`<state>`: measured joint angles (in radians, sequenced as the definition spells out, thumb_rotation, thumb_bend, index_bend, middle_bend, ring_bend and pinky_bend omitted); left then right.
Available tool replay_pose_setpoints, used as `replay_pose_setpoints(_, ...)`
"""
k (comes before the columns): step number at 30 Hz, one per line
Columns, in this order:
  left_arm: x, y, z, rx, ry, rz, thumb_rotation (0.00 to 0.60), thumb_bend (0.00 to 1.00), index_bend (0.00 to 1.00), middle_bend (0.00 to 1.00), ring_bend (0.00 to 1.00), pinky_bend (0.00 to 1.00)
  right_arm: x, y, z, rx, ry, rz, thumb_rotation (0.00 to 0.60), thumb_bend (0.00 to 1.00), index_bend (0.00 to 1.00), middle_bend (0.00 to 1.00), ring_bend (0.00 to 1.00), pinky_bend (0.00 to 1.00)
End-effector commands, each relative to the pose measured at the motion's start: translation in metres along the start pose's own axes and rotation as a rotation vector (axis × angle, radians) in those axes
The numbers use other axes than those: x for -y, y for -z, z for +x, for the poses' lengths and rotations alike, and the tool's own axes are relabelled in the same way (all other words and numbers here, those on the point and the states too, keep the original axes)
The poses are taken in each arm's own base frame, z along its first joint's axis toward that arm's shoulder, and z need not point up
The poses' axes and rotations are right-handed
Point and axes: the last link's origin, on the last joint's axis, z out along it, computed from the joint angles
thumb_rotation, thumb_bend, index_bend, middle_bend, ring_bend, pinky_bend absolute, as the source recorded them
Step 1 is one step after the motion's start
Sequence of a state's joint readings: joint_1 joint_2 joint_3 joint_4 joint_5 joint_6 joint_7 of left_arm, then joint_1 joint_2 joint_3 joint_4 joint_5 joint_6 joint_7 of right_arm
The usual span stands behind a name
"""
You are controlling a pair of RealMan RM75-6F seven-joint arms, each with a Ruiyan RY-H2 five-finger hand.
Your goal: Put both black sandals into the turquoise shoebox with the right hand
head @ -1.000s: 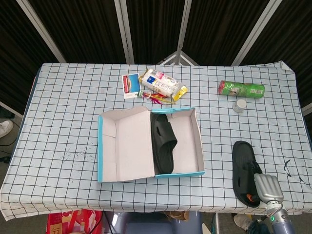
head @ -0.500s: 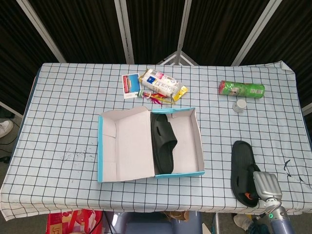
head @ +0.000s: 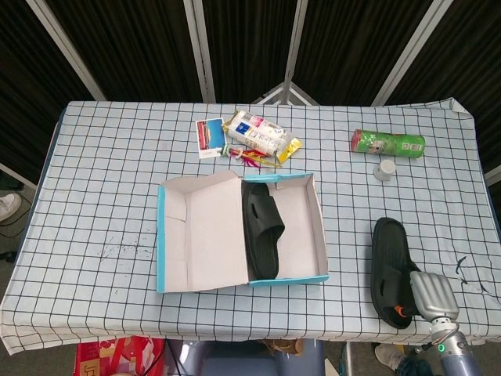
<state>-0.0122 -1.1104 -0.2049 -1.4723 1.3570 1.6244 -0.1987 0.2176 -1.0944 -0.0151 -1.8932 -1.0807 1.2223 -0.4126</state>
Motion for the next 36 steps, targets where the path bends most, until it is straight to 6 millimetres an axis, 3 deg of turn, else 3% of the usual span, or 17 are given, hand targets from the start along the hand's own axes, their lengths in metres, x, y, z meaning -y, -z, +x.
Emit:
replay_pose_setpoints(1,0.0,0.0,0.001,-0.001,0.002,-0.001,0.6,0.37,0.17,0.06,0.03,0.13,-0.001,-0.001,0.028,-0.058,-0.033,-0.01,0.6,0.42,0.53,0.31,0.78,0.7)
replay_pose_setpoints(8,0.0,0.001,0.001,-0.002,0.008,0.0,0.6,0.37,0.17,0.06,0.03,0.13,0.012,-0.008,0.095,-0.158,-0.067,0.024,0.6,0.43,0.53,0.31,0.78,0.7)
replay_pose_setpoints(12,0.0,0.001,0.001,0.0,0.008,0.001,0.6,0.37,0.17,0.06,0.03,0.13,0.038,-0.01,0.134,-0.176,-0.098,0.092,0.6,0.43,0.53,0.31,0.78,0.7)
replay_pose_setpoints(16,0.0,0.0,0.001,0.0,0.007,0.0,0.6,0.37,0.17,0.06,0.03,0.13,0.071,-0.013,0.154,-0.12,-0.172,0.176,0.6,0.43,0.53,0.31,0.78,0.7)
replay_pose_setpoints(22,0.001,0.0,0.001,0.001,0.008,0.001,0.6,0.37,0.17,0.06,0.03,0.13,0.124,-0.026,0.152,-0.014,-0.316,0.339,0.6,0.45,0.53,0.31,0.78,0.7)
replay_pose_setpoints(26,0.002,0.0,0.001,0.003,0.009,0.002,0.6,0.37,0.17,0.06,0.03,0.13,0.149,-0.037,0.141,0.032,-0.406,0.41,0.6,0.46,0.53,0.31,0.78,0.7)
replay_pose_setpoints(31,0.002,-0.001,0.0,0.005,0.007,0.003,0.6,0.37,0.16,0.06,0.03,0.13,0.172,-0.048,0.128,0.06,-0.472,0.473,0.6,0.47,0.53,0.32,0.78,0.7)
replay_pose_setpoints(36,0.002,-0.002,0.0,0.005,0.005,0.009,0.6,0.37,0.16,0.06,0.03,0.13,0.185,-0.053,0.124,0.082,-0.468,0.481,0.6,0.51,0.59,0.4,0.78,0.7)
